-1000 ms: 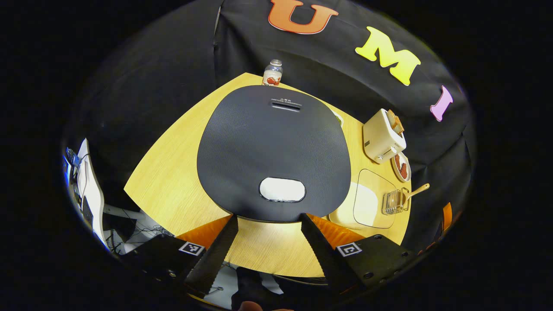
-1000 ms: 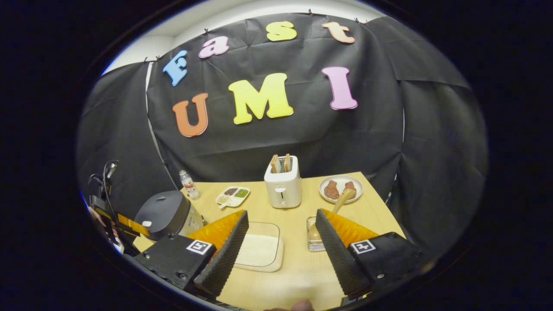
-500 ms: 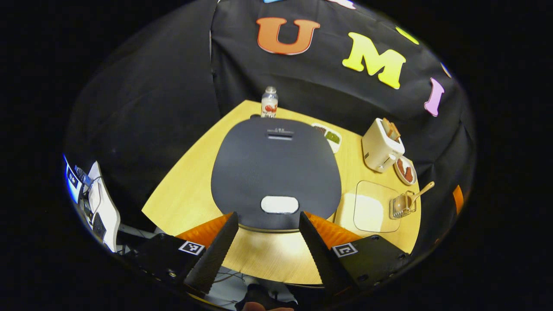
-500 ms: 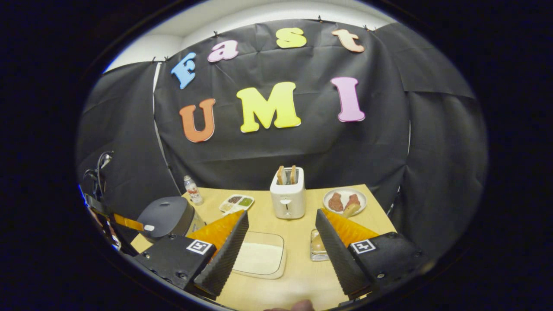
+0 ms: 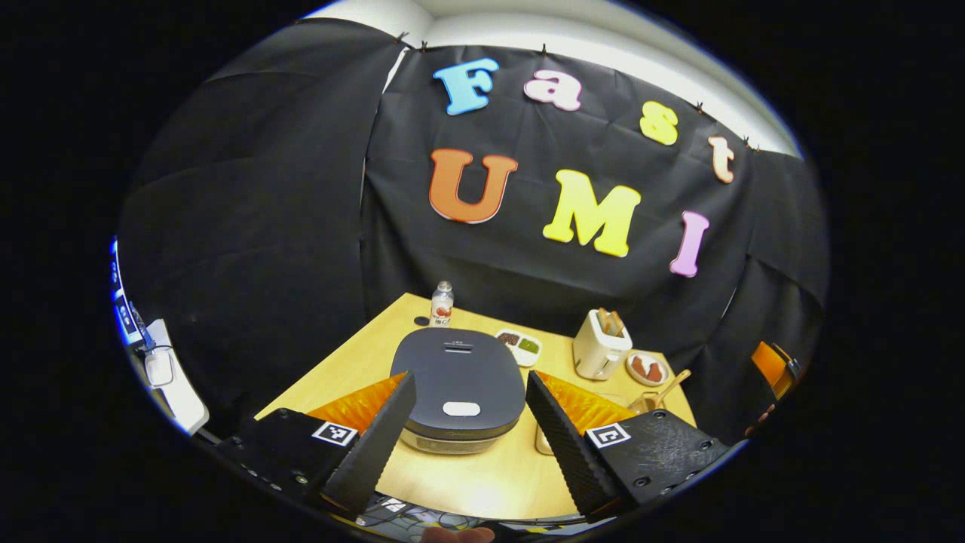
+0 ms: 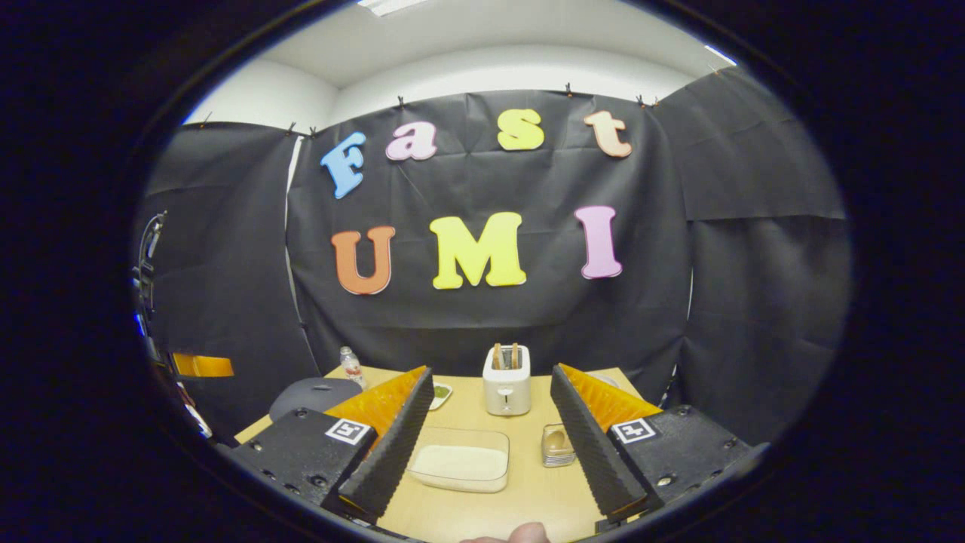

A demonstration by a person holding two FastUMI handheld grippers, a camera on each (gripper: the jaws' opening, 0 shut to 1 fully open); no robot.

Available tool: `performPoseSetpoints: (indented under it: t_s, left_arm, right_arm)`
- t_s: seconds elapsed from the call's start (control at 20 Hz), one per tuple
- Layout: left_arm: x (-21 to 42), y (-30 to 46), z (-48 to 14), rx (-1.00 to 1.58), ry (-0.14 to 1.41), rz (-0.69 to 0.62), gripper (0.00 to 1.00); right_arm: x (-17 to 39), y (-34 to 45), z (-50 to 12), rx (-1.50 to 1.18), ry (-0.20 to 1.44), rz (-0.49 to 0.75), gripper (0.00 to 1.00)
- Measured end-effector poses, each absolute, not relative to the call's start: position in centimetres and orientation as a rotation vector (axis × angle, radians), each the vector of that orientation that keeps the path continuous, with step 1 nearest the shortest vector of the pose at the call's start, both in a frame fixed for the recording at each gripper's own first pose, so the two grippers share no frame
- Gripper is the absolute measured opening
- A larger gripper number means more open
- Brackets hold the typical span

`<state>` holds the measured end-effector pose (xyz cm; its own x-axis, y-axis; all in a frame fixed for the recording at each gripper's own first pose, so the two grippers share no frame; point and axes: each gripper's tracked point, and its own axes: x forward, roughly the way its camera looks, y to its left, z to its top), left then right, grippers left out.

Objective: Close the left gripper, press the button to open the rice cooker; take a wooden spoon from the chopstick holder with the right hand, scoop a spoonful of rice and pour it into the rice cooker, then put the wooden spoon back into the chopstick holder.

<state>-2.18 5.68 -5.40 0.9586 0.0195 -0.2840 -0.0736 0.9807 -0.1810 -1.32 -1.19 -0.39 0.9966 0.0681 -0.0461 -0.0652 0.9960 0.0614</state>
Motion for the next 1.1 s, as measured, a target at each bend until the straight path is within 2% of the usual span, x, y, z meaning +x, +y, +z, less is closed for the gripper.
performPoseSetpoints:
  t_s: [0.05, 0.1, 0.15, 0.2, 0.45, 0.5, 0.55, 0.6, 0.9, 0.95, 1.0, 1.05, 1.1]
  left_arm:
    - [-3.6, 5.4, -4.6, -0.199, 0.252, 0.035, 0.95]
    - [-4.9, 5.2, -4.0, -0.199, 0.219, 0.025, 0.95]
    - [-5.9, 5.1, -3.5, -0.193, 0.193, 0.016, 1.0]
    - [-7.0, 4.9, -3.2, -0.187, 0.173, 0.007, 0.95]
    - [-11.6, 3.0, -2.6, -0.158, 0.106, -0.048, 0.95]
    - [-12.3, 2.6, -2.5, -0.15, 0.099, -0.059, 0.95]
    - [-12.8, 2.4, -2.4, -0.143, 0.092, -0.064, 0.95]
    - [-13.4, 2.1, -2.2, -0.137, 0.085, -0.073, 0.95]
    - [-15.2, 0.7, -2.4, -0.081, 0.059, -0.084, 0.95]
    - [-15.2, 0.5, -2.3, -0.078, 0.05, -0.083, 0.95]
    - [-15.2, 0.2, -2.2, -0.073, 0.04, -0.082, 0.95]
    - [-15.2, 0.2, -2.3, -0.061, 0.03, -0.078, 0.95]
    - [-15.0, 0.0, -2.3, -0.046, 0.017, -0.074, 0.95]
  right_arm:
    - [-3.0, -0.9, 0.1, 0.056, 0.031, 0.064, 1.0]
    - [-4.6, -0.6, 0.4, 0.05, 0.015, 0.06, 1.0]
    - [-6.2, -0.4, 0.7, 0.038, 0.003, 0.056, 1.0]
    - [-7.7, -0.4, 0.7, 0.026, -0.003, 0.053, 1.0]
    - [-14.1, -0.1, 0.5, -0.004, -0.033, 0.031, 1.0]
    - [-14.8, 0.0, 0.0, 0.0, -0.028, 0.03, 0.94]
    - [-15.7, 0.1, -0.5, 0.007, -0.021, 0.029, 1.0]
    - [-16.5, 0.3, -0.8, 0.012, -0.015, 0.029, 1.0]
    - [-17.8, 0.7, -1.5, 0.02, -0.017, 0.034, 1.0]
    - [-17.6, 0.7, -1.8, 0.021, -0.011, 0.037, 0.94]
    - [-17.4, 0.7, -1.9, 0.021, -0.005, 0.038, 1.0]
    - [-17.3, 0.6, -1.9, 0.019, -0.006, 0.037, 1.0]
    - [-17.1, 0.5, -1.6, 0.02, -0.016, 0.032, 0.94]
